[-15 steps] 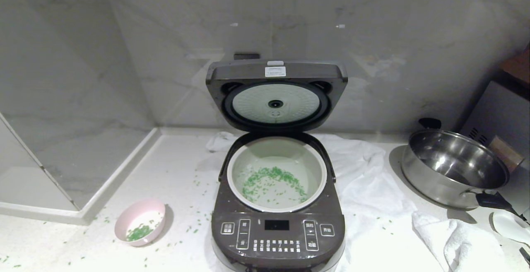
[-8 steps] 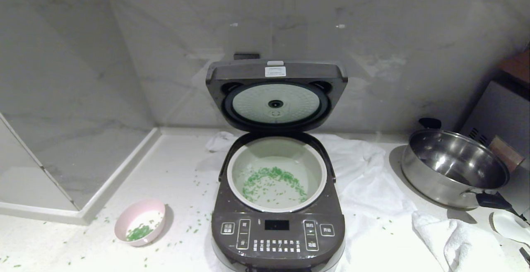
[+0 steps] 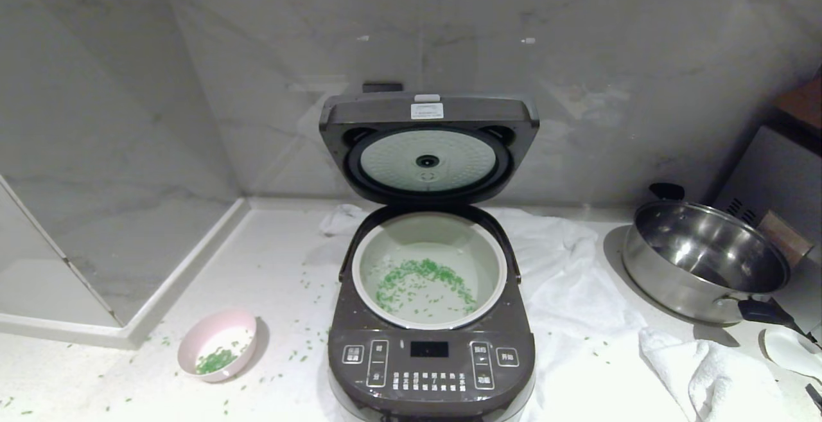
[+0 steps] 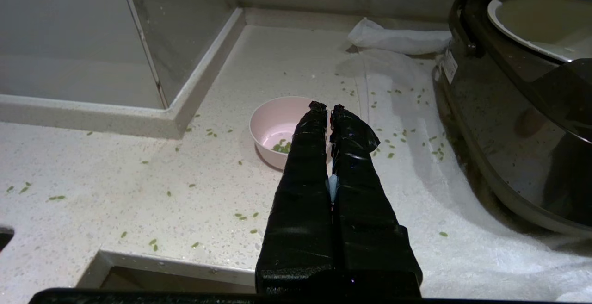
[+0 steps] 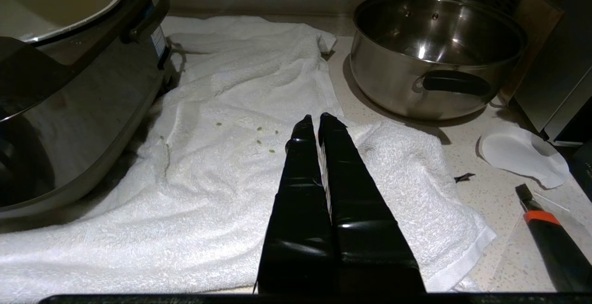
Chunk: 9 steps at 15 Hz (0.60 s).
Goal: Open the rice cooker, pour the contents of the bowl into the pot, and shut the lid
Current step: Turn on the tap
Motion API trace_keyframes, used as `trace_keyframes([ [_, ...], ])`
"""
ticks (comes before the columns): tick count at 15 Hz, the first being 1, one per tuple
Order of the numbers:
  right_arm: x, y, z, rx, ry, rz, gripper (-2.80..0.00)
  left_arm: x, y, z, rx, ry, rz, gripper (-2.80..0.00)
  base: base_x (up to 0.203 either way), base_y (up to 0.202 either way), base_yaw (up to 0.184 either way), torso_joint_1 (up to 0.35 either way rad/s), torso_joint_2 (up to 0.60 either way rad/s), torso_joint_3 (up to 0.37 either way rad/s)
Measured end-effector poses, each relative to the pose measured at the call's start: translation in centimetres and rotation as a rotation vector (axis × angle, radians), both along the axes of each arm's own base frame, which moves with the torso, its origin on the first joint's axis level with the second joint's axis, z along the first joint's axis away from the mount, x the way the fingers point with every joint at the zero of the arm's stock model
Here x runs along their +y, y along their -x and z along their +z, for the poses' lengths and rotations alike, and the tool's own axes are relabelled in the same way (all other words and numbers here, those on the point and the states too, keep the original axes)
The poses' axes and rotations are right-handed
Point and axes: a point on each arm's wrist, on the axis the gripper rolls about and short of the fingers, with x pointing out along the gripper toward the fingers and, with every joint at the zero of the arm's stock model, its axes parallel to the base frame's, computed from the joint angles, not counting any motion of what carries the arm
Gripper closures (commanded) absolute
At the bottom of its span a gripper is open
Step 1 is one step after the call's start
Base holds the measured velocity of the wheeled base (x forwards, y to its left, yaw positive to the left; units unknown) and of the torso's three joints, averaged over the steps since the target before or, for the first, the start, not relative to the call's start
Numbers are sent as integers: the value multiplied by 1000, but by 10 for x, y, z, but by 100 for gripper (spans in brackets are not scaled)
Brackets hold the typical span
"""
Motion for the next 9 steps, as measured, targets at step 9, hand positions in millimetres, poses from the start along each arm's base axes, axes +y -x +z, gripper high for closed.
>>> trace_keyframes([
  [9, 0, 0, 0, 0, 0, -2, 0, 0, 0, 0, 0, 0, -1, 0, -117, 0, -2, 2, 2, 2],
])
